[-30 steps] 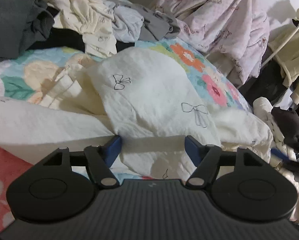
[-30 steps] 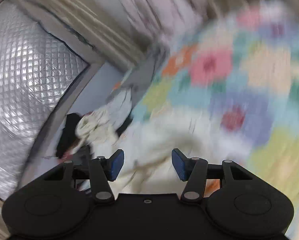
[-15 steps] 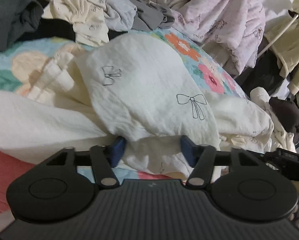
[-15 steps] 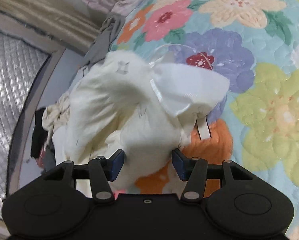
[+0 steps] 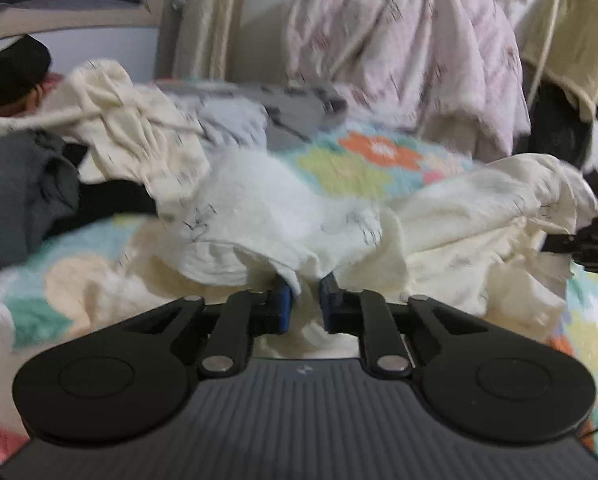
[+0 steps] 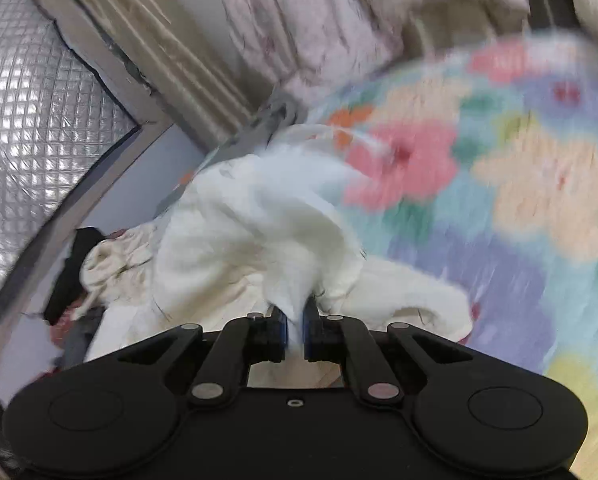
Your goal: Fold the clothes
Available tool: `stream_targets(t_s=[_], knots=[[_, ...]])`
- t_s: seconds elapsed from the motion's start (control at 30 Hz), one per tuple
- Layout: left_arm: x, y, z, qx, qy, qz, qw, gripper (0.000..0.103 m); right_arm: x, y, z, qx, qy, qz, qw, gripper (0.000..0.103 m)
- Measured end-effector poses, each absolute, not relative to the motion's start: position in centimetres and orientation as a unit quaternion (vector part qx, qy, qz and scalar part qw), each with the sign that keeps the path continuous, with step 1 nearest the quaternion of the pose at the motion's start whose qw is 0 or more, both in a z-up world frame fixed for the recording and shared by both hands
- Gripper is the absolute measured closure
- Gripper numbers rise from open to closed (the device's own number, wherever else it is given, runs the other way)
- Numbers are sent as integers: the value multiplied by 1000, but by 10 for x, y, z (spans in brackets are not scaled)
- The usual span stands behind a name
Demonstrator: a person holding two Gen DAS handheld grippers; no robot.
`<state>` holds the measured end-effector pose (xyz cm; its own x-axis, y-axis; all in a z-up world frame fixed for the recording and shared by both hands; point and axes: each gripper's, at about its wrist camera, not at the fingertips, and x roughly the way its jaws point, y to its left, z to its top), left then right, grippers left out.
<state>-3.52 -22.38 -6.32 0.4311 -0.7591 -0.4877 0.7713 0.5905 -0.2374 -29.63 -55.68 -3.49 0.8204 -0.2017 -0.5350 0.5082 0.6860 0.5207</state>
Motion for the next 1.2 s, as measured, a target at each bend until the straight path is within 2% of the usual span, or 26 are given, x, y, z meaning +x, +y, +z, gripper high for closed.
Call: stream_targets(t_s=[0.2, 0.27, 0.47, 0.57, 0.63, 0.67, 0.7, 0.83, 0.87, 1.0, 1.13, 1.17, 1.2], knots=[[-36, -222, -57, 7, 272, -452, 850, 94, -297, -583, 10, 249, 207, -260, 910, 98], [-39, -225, -61, 12, 278, -451, 848, 94, -297, -590, 20, 226, 204, -280, 910, 103], [-39, -225, -67, 6, 297, -456, 839, 94, -299, -590, 25, 194, 235, -279, 911, 102], [-37, -225, -68, 0, 304, -457, 836, 94, -302, -563, 18, 195, 254, -245, 915, 92], [-34, -225, -71, -4, 311, -457, 833, 94, -303, -536, 8, 201, 272, -206, 918, 91], [-33, -225, -72, -8, 315, -457, 832, 94, -301, -522, 3, 197, 292, -177, 919, 84], [-32, -225, -73, -13, 319, -456, 830, 94, -300, -508, -2, 192, 311, -149, 919, 82], [-30, -223, -73, -23, 323, -458, 828, 93, -291, -457, -15, 121, 363, -90, 919, 56], [-30, -223, -72, -19, 319, -459, 829, 92, -288, -450, -18, 108, 369, -96, 918, 54], [-31, -223, -71, -10, 314, -463, 829, 92, -276, -441, -29, 22, 413, -167, 895, 54], [-27, -219, -69, -37, 325, -476, 816, 91, -279, -449, -34, 55, 397, -166, 901, 54], [-27, -218, -68, -35, 320, -476, 819, 91, -278, -451, -37, 50, 386, -168, 906, 56], [-28, -219, -67, -27, 314, -474, 822, 91, -278, -453, -39, 45, 376, -169, 910, 62]])
